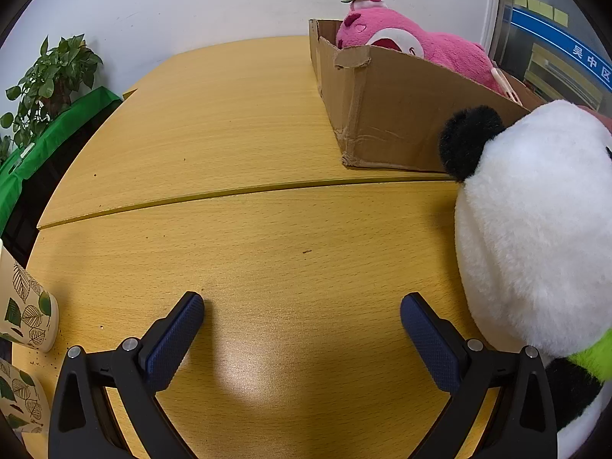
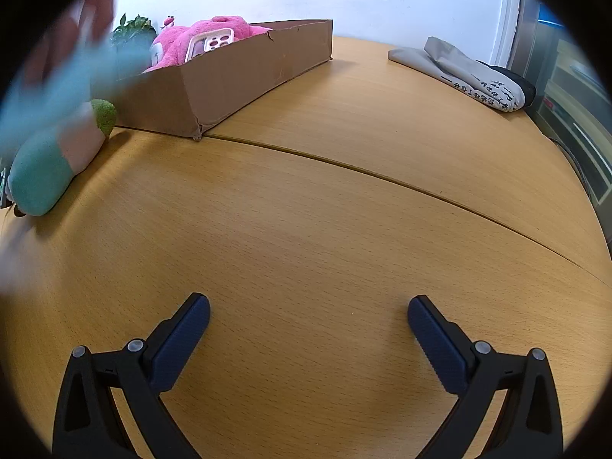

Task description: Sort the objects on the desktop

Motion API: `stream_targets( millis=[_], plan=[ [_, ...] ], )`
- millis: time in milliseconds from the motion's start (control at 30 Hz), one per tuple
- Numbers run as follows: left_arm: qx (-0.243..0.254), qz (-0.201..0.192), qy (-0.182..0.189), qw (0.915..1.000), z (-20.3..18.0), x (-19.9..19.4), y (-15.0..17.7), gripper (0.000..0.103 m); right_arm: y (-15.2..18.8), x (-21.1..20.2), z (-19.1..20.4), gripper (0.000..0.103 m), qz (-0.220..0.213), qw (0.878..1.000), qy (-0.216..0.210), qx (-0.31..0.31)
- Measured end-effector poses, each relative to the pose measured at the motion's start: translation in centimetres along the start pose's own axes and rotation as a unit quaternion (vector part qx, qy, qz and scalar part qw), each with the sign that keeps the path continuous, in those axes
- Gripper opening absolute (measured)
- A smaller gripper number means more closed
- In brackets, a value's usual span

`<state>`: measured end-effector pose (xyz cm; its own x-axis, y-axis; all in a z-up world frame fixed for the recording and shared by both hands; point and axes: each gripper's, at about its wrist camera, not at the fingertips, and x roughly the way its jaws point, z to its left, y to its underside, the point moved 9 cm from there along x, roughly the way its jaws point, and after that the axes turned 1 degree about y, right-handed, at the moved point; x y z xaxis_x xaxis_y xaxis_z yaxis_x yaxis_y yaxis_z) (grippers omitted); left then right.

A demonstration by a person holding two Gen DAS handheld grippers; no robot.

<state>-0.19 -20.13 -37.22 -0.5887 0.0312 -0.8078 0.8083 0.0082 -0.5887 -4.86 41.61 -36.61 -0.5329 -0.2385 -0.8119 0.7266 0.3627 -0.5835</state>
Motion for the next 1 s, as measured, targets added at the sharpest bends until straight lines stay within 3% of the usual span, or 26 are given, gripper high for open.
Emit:
stream_targets(
  millis=[1000],
  plan=[
    [0.0, 0.0, 0.0, 1.0, 0.09, -0.1, -0.1, 0.103, -0.02, 0.1, -0.06, 0.103, -0.001, 1.0, 0.0, 0.0]
  ],
)
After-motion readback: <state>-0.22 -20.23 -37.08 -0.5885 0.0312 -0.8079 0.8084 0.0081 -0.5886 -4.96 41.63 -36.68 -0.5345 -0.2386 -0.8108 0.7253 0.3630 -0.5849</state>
